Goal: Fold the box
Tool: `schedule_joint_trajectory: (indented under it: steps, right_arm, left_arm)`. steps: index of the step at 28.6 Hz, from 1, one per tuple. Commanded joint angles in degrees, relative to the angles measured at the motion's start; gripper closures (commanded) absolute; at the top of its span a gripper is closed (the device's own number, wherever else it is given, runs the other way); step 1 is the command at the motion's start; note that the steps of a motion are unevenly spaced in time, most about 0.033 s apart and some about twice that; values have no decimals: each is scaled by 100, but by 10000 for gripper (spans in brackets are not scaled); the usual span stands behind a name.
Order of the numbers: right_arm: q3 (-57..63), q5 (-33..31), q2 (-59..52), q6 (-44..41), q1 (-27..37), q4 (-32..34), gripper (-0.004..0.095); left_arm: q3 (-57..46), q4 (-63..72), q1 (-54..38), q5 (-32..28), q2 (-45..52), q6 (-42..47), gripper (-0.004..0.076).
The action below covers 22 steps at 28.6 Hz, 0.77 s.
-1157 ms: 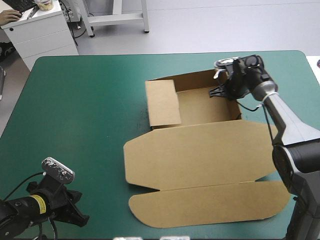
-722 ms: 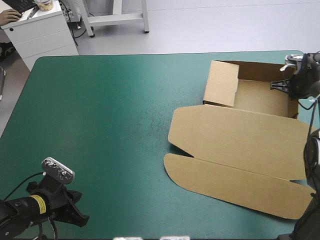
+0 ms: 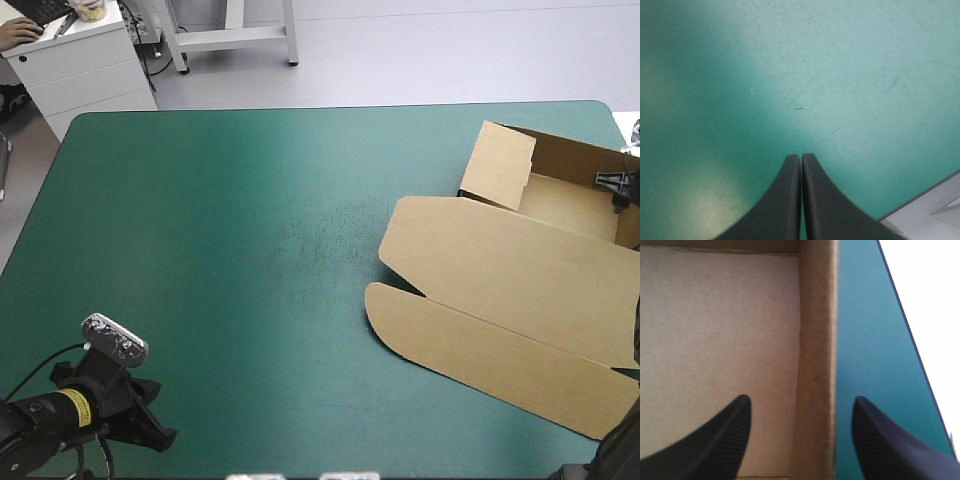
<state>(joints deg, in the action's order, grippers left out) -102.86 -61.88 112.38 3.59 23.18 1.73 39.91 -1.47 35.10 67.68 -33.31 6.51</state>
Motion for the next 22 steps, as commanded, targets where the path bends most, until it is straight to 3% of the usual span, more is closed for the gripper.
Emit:
schedule_joint_trajectory:
  steps: [1, 9, 14, 17, 22]
  right_arm:
    - [-201, 185, -340, 79, 58, -9, 120]
    - [-491, 3, -805, 117, 58, -39, 117]
    - [-936, -473, -1141, 346, 58, -345, 153]
    - [-1107, -752, -1410, 751, 58, -987, 341]
    - [-1106, -999, -1807, 1211, 45, -2040, 885]
  left_arm:
    - [125, -34, 33, -233, -28, 47, 734]
    - [125, -62, 33, -233, -28, 47, 734]
    - [125, -109, 33, -233, -28, 47, 734]
    - [125, -128, 33, -233, -28, 47, 734]
    - [111, -151, 33, -244, -28, 47, 734]
